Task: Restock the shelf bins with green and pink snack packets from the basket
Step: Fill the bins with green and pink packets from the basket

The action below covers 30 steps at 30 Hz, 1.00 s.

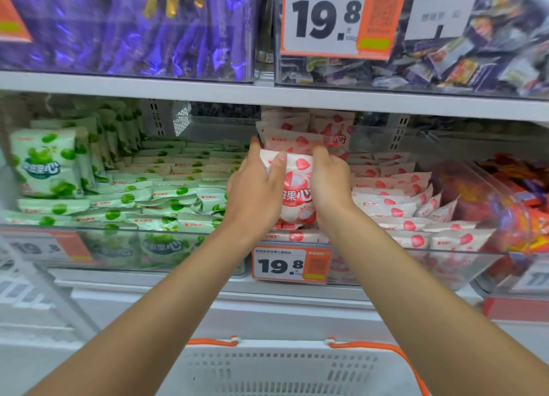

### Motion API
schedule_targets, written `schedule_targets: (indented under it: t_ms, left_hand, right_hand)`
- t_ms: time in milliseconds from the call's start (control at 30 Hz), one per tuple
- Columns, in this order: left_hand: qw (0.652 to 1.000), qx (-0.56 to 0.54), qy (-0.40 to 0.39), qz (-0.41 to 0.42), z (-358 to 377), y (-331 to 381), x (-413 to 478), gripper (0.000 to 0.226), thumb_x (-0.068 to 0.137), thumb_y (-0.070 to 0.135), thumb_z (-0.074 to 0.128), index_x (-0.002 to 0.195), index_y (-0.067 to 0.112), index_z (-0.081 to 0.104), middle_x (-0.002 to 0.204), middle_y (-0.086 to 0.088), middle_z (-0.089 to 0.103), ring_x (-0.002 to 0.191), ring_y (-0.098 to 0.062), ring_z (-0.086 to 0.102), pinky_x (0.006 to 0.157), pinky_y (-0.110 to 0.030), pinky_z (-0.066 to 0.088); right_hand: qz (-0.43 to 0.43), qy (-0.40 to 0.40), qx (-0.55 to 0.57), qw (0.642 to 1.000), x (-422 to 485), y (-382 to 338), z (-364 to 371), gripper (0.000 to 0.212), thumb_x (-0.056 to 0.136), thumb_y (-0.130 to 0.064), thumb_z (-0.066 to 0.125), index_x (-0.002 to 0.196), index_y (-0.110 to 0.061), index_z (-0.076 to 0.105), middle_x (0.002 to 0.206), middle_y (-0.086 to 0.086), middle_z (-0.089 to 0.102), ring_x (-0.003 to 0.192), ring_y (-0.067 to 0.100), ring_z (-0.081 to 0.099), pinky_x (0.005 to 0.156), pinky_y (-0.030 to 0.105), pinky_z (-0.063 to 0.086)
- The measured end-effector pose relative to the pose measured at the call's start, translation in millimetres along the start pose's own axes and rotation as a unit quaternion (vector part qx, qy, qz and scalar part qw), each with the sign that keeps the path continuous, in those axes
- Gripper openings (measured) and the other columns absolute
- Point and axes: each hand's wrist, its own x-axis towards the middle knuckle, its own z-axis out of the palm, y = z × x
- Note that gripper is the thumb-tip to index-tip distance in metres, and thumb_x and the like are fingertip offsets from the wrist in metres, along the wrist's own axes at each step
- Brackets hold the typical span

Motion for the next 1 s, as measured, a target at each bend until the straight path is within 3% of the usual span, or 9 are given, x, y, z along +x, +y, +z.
schedule_targets:
  t_ms: [67, 200, 333, 433, 500, 633, 733, 833, 1000]
  left_hand:
    - [1.000, -0.002, 0.006, 0.021, -1, 3, -3, 0.059, 0.104, 0.039, 0.036, 0.154, 0.013, 0.020, 0.148, -0.007, 0.045, 0.136, -0.022, 0.041, 0.114, -0.040, 0.029]
    - [0.999, -0.019, -0.014, 0.042, -5, 7, 1, 0.055, 0.104, 0.038, 0.035, 0.155, 0.025, 0.018, 0.104, 0.000, 0.066, 0.099, -0.014, 0.061, 0.099, -0.034, 0.039]
    - [0.998, 0.016, -0.061, 0.028, -2, 3, 22, 0.064, 0.101, 0.052, 0.028, 0.156, 0.026, 0.009, 0.123, -0.004, 0.062, 0.122, -0.031, 0.052, 0.108, -0.051, 0.035]
    - [0.999, 0.014, -0.045, 0.025, -1, 2, 25, 0.066, 0.098, 0.055, 0.030, 0.154, 0.023, 0.015, 0.143, -0.007, 0.049, 0.132, -0.028, 0.044, 0.109, -0.050, 0.034]
    - [0.999, -0.006, -0.032, 0.017, 0, 0, 23, 0.059, 0.100, 0.051, 0.033, 0.151, 0.022, 0.024, 0.138, -0.005, 0.053, 0.129, -0.027, 0.047, 0.107, -0.048, 0.037]
    - [1.000, -0.010, 0.001, 0.011, 0, -2, 15, 0.036, 0.100, 0.046, 0.037, 0.119, 0.019, 0.049, 0.114, -0.003, 0.062, 0.115, -0.028, 0.054, 0.101, -0.049, 0.041]
    - [0.998, -0.043, -0.004, -0.042, -2, 5, 18, 0.053, 0.100, 0.048, 0.035, 0.140, 0.013, 0.040, 0.135, -0.003, 0.050, 0.123, -0.022, 0.046, 0.102, -0.037, 0.037]
    - [0.979, -0.136, -0.041, -0.147, -6, 7, 42, 0.069, 0.096, 0.063, 0.025, 0.135, 0.013, 0.052, 0.123, -0.010, 0.064, 0.095, -0.025, 0.063, 0.083, -0.035, 0.046]
    - [0.966, -0.188, -0.104, -0.144, -4, 2, 63, 0.069, 0.095, 0.069, 0.024, 0.119, 0.019, 0.066, 0.105, -0.007, 0.074, 0.094, -0.026, 0.071, 0.097, -0.043, 0.051]
  right_hand:
    - [-0.028, 0.020, 0.013, 0.999, -5, 2, 0, 0.037, 0.099, -0.035, 0.040, 0.068, -0.017, 0.046, 0.062, -0.002, 0.047, 0.060, 0.016, 0.048, 0.059, 0.031, 0.038]
    - [-0.085, 0.039, 0.022, 0.995, -4, -9, -3, 0.034, 0.101, -0.034, 0.040, 0.072, -0.020, 0.050, 0.062, -0.007, 0.048, 0.056, 0.009, 0.046, 0.058, 0.028, 0.037]
    - [0.024, -0.004, -0.034, 0.999, 11, -11, 2, 0.029, 0.096, -0.038, 0.041, 0.088, -0.015, 0.058, 0.095, 0.011, 0.069, 0.090, 0.031, 0.067, 0.088, 0.047, 0.054]
    - [0.059, -0.028, -0.063, 0.996, 6, -7, 4, 0.035, 0.093, -0.043, 0.046, 0.100, -0.011, 0.059, 0.102, 0.016, 0.070, 0.093, 0.034, 0.068, 0.088, 0.053, 0.054]
    - [0.045, -0.023, -0.043, 0.998, 1, -7, 4, 0.040, 0.089, -0.045, 0.049, 0.112, -0.013, 0.057, 0.107, 0.014, 0.068, 0.096, 0.035, 0.066, 0.089, 0.052, 0.053]
    - [0.040, -0.029, -0.022, 0.999, -2, -7, 3, 0.039, 0.086, -0.044, 0.046, 0.098, -0.011, 0.062, 0.097, 0.017, 0.071, 0.090, 0.038, 0.069, 0.082, 0.049, 0.054]
    - [0.081, -0.010, 0.021, 0.996, 13, -13, 1, 0.048, 0.091, -0.050, 0.036, 0.103, -0.011, 0.061, 0.092, 0.011, 0.070, 0.085, 0.030, 0.069, 0.077, 0.042, 0.054]
    - [0.103, -0.004, 0.071, 0.992, 30, -18, 2, 0.055, 0.096, -0.059, 0.032, 0.110, -0.015, 0.063, 0.102, 0.010, 0.073, 0.095, 0.031, 0.069, 0.092, 0.043, 0.054]
    - [0.099, -0.056, 0.088, 0.990, 36, -6, 2, 0.070, 0.085, -0.078, 0.035, 0.115, -0.021, 0.064, 0.097, 0.009, 0.075, 0.097, 0.030, 0.070, 0.098, 0.047, 0.050]
